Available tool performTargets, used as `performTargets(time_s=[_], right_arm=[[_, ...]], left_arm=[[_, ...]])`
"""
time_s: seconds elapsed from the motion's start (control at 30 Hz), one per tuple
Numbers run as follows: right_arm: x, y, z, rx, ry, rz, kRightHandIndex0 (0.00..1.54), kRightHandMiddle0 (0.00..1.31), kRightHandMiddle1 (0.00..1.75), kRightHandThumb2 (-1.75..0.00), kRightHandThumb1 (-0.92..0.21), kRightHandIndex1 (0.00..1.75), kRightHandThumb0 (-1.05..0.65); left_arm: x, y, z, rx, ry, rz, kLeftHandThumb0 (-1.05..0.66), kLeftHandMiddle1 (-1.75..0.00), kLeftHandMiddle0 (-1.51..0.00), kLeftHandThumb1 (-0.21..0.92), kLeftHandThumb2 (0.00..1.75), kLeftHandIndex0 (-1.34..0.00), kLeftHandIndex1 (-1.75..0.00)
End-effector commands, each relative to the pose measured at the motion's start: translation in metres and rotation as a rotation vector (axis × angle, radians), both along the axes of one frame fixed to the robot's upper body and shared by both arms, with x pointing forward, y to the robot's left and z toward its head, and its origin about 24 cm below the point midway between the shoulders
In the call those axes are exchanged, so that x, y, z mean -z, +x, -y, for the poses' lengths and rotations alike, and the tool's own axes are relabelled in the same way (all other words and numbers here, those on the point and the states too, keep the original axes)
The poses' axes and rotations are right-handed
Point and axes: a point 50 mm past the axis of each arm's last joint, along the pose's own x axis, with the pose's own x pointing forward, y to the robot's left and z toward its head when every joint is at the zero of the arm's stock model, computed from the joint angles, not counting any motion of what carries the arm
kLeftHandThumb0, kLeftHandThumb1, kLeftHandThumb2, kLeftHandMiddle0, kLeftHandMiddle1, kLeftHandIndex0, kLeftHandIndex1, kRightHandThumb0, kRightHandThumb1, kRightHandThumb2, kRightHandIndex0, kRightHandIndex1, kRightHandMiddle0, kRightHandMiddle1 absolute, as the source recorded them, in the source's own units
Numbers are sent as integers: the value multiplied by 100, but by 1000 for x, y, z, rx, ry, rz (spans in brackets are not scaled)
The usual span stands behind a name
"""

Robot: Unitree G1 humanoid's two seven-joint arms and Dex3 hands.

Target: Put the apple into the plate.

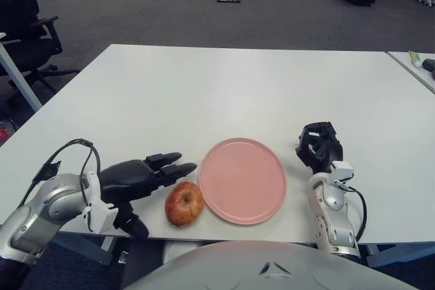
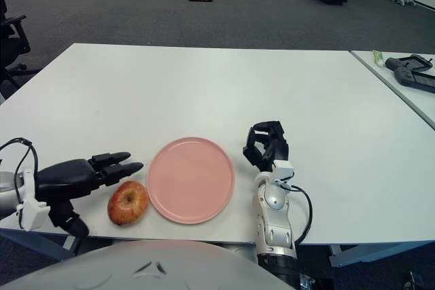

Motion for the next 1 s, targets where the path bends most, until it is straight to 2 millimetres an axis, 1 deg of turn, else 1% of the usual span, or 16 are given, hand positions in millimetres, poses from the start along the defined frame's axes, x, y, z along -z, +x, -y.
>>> performTargets(time_s=[0.0, 0.2, 0.33, 0.47, 0.5, 0.53, 0.57, 0.6, 0.63, 0.77, 0.97], right_arm=[[-3, 2, -2, -6, 7, 26, 65, 37, 175, -93, -63, 175, -39], [-3, 3, -2, -17, -1, 26, 66, 38, 175, -93, -63, 175, -39], [-3, 4, -1, -10, 5, 24, 66, 37, 175, -93, -63, 175, -39], [-3, 4, -1, -5, 10, 24, 65, 37, 175, -92, -63, 175, -39], [-3, 4, -1, -3, 9, 24, 65, 37, 175, -92, -63, 175, -39], [-3, 4, -1, -2, 7, 23, 65, 37, 175, -92, -63, 175, -39], [-3, 4, -1, -1, 6, 23, 65, 37, 175, -92, -63, 175, -39], [-3, 4, -1, 0, 7, 24, 65, 37, 175, -92, -63, 175, -39], [-3, 4, -1, 1, 8, 24, 65, 37, 175, -92, -63, 175, -39], [-3, 4, -1, 1, 12, 23, 66, 37, 175, -92, -63, 175, -39], [-3, 4, 0, 4, 10, 26, 66, 37, 175, -92, -63, 175, -39]], left_arm=[[-2, 5, -1, -51, -50, 99, -102, -1, -1, 78, 47, 0, -8], [-1, 8, -1, -129, -129, 137, -101, -1, -1, 81, 45, 0, -9], [-4, 11, -4, -235, -205, 47, -102, 0, 0, 79, 44, 0, -3], [-7, 16, -5, -261, -219, 15, -104, 0, 0, 79, 44, 0, -1], [-12, 26, -9, -276, -222, 7, -104, 0, 0, 79, 44, 0, 0], [-12, 32, -14, -292, -222, -1, -104, 0, 0, 80, 44, 0, 0], [-12, 36, -17, -304, -222, -6, -105, 0, 0, 80, 44, 0, 0], [-15, 39, -17, -312, -225, -9, -105, 0, 0, 80, 44, 0, 0], [-17, 39, -15, -314, -227, -11, -105, 0, 0, 80, 44, 0, 0], [-13, 43, -27, -356, -234, -24, -105, 0, 0, 81, 43, 0, 0], [-16, 43, -28, -384, -261, -78, -105, 0, 0, 81, 42, -1, -1]])
